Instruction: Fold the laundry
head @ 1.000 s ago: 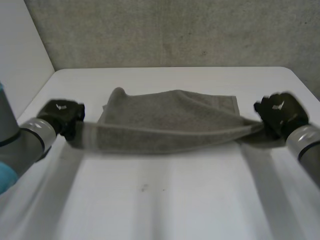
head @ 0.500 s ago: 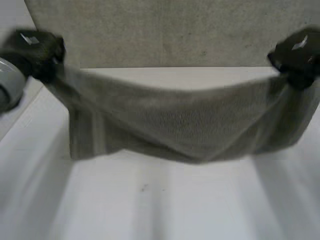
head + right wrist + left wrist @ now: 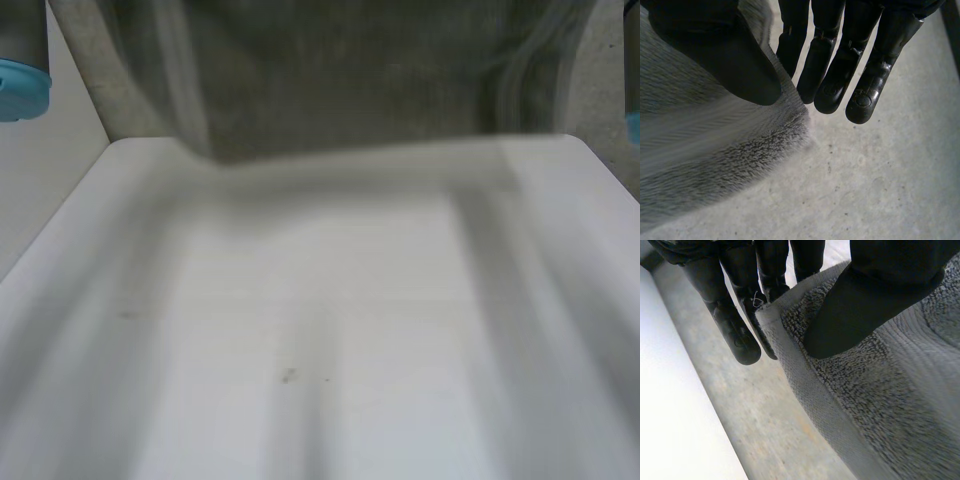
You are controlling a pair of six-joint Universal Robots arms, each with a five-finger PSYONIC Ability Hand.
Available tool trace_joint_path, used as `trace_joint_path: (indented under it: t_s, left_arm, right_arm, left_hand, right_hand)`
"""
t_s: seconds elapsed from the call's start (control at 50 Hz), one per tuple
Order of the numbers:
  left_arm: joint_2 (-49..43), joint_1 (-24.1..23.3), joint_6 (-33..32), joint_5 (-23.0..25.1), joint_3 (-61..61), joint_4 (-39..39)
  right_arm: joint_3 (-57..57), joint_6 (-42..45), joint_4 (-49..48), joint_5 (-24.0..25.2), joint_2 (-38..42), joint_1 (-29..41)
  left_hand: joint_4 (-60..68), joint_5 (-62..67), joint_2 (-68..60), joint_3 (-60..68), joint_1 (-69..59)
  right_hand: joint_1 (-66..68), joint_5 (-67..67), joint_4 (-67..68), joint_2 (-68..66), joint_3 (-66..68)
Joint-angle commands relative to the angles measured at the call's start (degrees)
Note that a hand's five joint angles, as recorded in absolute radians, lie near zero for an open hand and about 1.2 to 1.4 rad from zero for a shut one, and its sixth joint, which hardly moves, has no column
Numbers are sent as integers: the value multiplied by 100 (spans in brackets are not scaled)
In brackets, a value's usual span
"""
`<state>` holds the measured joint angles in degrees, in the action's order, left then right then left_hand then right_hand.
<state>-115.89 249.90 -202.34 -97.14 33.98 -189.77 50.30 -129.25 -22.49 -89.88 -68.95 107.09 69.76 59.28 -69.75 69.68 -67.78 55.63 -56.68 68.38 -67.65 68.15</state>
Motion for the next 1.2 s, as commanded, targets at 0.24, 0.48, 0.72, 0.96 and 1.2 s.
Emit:
trace_joint_path:
  t_s: [0.24, 0.48, 0.72, 0.96, 1.2]
  left_arm:
    - [172, 191, 696, 160, 3870, -517]
    - [779, 481, 467, 872, 6621, -834]
    - [3326, 595, -1423, 960, 7421, 2464]
    - [1570, 578, -1370, 890, 6577, 687]
    - [-863, 490, -1009, 12, 4426, 327]
  right_arm:
    - [3035, -302, 561, 1016, -40, -126]
    - [4435, 5, 1704, 1201, -31, -355]
    - [4427, 1112, 5096, 1253, -1867, -830]
    - [3917, 796, 3304, 1289, -611, -689]
    - [2616, 779, 790, 489, 1648, -65]
  left_hand:
    - [1024, 1072, -1025, 1032, -1222]
    - [1024, 1072, -1025, 1032, -1222]
    - [1024, 1072, -1025, 1032, -1222]
    - [1024, 1072, -1025, 1032, -1222]
    - [1024, 1072, -1025, 1032, -1222]
  right_hand:
    - [2437, -1332, 1162, -1235, 1185]
    - [2437, -1332, 1162, -1235, 1185]
    - [2437, -1332, 1162, -1235, 1185]
    - [2437, -1332, 1162, -1235, 1185]
    - [2437, -1332, 1162, -1235, 1185]
